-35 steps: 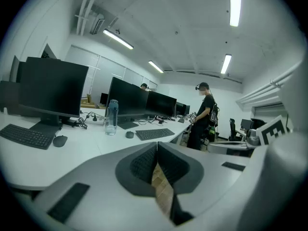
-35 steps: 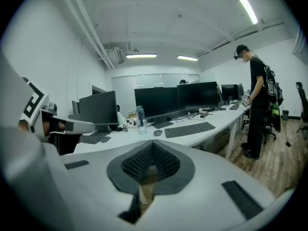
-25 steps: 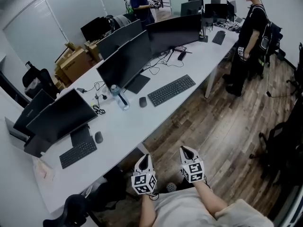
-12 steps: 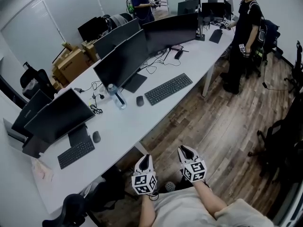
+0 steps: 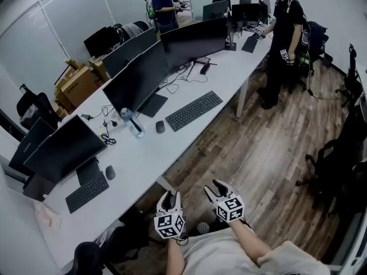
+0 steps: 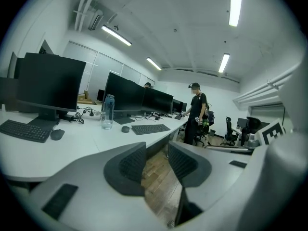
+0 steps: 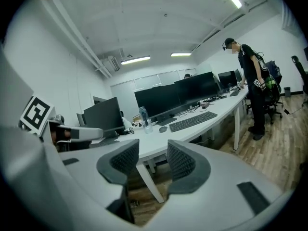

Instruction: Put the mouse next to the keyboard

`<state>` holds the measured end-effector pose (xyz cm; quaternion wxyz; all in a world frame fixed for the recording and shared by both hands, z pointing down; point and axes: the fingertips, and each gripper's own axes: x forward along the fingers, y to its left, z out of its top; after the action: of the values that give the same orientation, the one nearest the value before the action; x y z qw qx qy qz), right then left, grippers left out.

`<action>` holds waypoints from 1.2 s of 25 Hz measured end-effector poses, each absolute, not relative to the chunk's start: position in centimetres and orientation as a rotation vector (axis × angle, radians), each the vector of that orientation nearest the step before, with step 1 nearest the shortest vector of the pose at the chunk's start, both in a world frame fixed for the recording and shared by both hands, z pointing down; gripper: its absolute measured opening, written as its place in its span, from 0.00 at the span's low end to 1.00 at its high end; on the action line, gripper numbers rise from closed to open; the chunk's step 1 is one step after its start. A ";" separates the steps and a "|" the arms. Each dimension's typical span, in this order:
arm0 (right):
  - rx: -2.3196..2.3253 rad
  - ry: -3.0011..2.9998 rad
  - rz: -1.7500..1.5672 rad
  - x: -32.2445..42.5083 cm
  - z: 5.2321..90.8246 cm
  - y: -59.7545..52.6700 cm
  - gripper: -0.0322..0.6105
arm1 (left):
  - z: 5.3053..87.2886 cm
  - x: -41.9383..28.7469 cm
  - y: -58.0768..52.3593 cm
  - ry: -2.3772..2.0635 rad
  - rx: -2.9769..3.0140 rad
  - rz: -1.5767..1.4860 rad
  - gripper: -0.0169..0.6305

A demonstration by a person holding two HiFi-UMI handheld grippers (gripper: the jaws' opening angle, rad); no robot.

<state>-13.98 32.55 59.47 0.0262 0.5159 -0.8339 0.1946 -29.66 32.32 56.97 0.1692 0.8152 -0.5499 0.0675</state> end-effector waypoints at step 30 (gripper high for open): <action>1.771 -2.441 0.602 -6.9 59.0 23.0 0.38 | 56.9 -24.9 21.4 -1.496 2.323 0.133 0.28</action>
<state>-6.87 22.99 59.02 0.0331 0.5757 -0.7933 0.1955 -24.86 21.35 56.91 0.1867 0.8249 -0.5314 0.0473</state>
